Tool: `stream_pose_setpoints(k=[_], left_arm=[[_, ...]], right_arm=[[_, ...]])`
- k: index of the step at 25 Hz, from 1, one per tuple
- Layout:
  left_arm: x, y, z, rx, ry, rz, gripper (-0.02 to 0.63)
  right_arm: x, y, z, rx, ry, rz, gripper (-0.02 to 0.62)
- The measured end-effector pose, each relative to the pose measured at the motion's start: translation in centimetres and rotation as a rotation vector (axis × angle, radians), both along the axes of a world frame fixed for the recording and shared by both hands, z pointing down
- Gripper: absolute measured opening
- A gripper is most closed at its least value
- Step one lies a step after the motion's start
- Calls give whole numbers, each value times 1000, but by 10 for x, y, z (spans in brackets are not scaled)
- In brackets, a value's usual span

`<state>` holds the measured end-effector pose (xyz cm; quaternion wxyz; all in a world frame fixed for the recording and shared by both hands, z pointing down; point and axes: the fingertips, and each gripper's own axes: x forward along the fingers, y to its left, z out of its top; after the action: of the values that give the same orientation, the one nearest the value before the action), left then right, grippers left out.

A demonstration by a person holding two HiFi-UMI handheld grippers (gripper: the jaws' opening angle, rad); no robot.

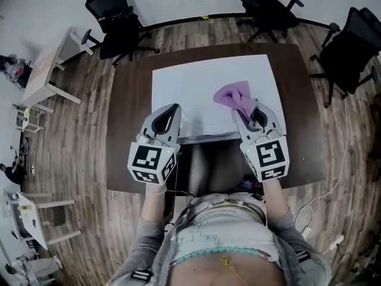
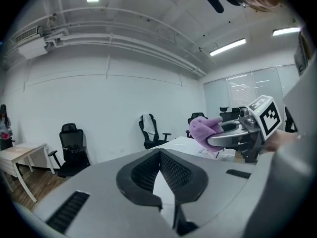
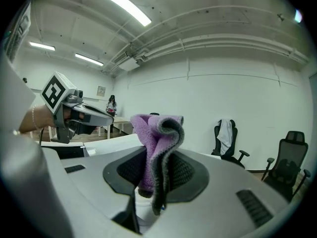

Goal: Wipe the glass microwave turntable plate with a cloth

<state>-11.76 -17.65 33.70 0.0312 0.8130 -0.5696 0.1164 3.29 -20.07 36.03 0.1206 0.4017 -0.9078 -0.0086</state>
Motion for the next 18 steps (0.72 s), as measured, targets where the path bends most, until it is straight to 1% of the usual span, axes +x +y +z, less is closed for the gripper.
stream_pose_setpoints(k=[4, 10, 15, 18], left_arm=[[-16, -8, 4, -22, -43, 21, 12], [-37, -24, 12, -84, -181, 113, 12], [-40, -34, 38, -193, -240, 196, 12], [-38, -39, 53, -268, -252, 246, 12]], right_arm=[[-2, -6, 5, -2, 40, 18, 112], [-18, -13, 3, 9, 79, 3, 112], [-23, -20, 2, 16, 118, -5, 112], [-22, -26, 0, 21, 142, -12, 112]])
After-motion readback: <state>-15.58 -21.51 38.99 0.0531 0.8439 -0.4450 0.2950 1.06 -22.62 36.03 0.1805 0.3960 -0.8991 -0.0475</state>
